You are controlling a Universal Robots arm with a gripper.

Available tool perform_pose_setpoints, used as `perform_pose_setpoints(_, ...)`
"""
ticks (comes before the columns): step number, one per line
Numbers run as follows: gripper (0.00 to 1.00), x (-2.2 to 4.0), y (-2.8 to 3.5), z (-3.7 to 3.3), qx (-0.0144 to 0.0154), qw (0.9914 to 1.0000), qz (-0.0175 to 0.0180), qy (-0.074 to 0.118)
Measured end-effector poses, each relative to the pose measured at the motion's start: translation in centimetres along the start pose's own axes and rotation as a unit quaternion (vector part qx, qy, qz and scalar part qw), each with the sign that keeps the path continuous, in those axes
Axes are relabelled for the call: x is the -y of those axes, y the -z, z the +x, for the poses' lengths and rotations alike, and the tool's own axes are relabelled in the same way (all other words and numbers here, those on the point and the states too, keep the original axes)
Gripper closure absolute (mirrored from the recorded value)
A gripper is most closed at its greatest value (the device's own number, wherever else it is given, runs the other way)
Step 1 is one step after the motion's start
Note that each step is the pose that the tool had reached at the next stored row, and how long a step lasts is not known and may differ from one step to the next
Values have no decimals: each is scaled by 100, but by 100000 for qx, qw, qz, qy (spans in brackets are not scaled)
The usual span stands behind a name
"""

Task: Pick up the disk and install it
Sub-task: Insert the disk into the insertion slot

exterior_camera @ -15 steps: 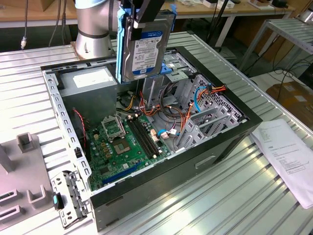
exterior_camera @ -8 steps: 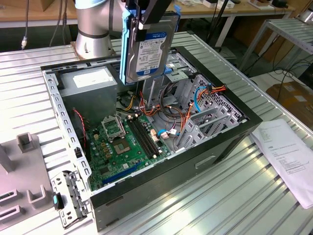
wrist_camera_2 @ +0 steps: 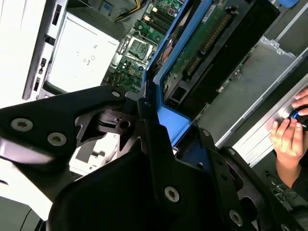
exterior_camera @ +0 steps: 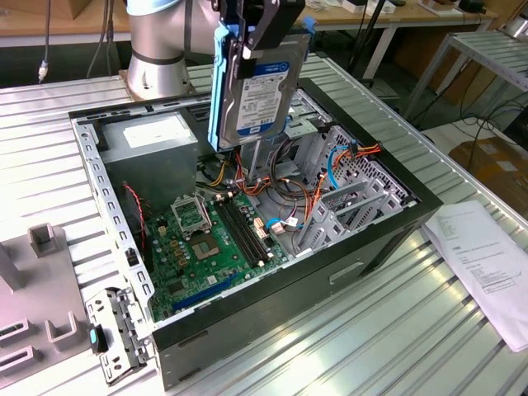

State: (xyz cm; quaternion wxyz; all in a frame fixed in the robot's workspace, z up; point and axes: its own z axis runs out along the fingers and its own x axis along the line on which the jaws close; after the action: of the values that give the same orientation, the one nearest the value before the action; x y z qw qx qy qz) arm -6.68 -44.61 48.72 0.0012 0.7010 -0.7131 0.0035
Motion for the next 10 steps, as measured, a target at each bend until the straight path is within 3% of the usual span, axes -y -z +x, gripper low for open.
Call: perform_pose_setpoints(10,63,28,-10,356,5,100000,1,-1)
